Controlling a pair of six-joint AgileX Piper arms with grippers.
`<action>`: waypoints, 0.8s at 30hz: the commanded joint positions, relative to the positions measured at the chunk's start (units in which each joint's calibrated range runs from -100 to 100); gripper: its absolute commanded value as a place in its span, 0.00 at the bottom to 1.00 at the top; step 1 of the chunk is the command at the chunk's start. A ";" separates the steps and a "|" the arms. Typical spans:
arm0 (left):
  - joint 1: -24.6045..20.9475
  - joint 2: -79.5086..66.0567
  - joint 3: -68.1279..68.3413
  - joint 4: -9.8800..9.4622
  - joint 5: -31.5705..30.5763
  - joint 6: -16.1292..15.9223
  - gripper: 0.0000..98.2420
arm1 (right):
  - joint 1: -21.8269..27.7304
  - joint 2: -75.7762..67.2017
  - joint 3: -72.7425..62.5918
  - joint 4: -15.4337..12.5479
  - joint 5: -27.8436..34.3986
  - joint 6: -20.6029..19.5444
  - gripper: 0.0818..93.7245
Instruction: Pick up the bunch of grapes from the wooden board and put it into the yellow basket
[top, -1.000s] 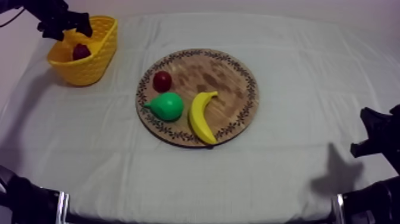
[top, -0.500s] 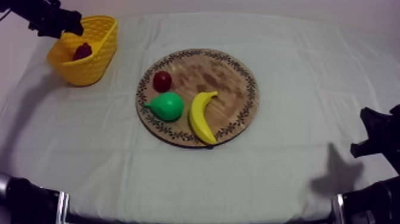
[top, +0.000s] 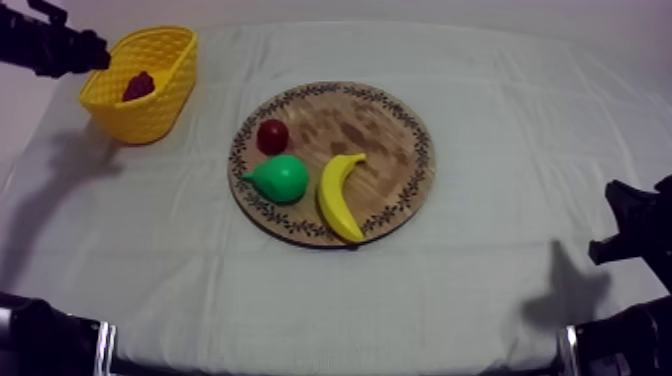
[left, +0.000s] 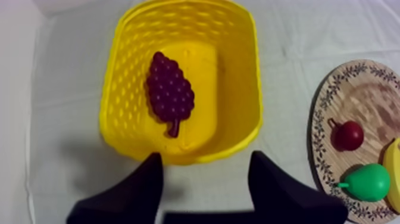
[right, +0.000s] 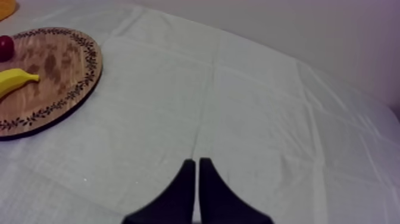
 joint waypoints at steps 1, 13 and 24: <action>-0.11 -5.65 7.00 -0.05 -3.01 0.17 0.50 | 0.00 0.00 -0.01 -0.02 0.01 0.02 0.00; -3.63 -26.25 27.63 -2.07 -12.54 0.60 0.34 | 0.00 0.00 -0.01 -0.02 0.01 0.02 0.00; -2.66 -45.06 41.99 -8.11 -14.11 7.22 0.24 | 0.00 0.00 -0.01 -0.02 0.01 0.02 0.00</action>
